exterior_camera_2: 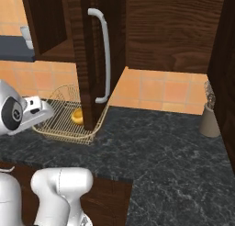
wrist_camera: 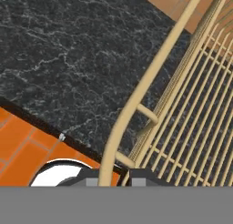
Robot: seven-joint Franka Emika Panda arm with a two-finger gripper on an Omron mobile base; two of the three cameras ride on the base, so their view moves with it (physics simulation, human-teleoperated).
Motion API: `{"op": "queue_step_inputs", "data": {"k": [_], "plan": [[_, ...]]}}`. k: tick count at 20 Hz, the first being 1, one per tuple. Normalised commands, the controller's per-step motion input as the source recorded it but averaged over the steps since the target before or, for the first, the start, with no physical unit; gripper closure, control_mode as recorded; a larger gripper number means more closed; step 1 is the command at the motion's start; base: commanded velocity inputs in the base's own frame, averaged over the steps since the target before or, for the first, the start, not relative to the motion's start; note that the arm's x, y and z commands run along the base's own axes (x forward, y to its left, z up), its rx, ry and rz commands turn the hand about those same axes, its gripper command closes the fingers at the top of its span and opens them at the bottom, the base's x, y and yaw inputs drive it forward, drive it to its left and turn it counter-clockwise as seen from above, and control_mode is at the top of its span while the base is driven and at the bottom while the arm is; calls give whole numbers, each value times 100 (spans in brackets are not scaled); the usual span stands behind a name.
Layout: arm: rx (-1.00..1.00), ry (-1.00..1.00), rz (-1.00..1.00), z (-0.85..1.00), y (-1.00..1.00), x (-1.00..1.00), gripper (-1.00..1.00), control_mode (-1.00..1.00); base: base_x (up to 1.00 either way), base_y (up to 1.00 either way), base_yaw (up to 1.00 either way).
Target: Open the cabinet, pick up the bread from the cabinet and place it in the basket. Then move the basket to the dining counter.
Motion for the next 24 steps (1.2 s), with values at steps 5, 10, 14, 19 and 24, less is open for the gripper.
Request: {"op": "queue_step_inputs", "data": {"k": [5,10,14,19,24], "plan": [[6,1,0,84,13,-4,100,-100,0,0,0],[1,2,0,10,19,-17,100,100,-60,32,4],[0,0,0,0,0,0,100,100,-77,63,59],[0,0,0,0,0,0,100,100,-2,73,87],[0,0,0,0,0,0,100,100,0,69,88]]}}
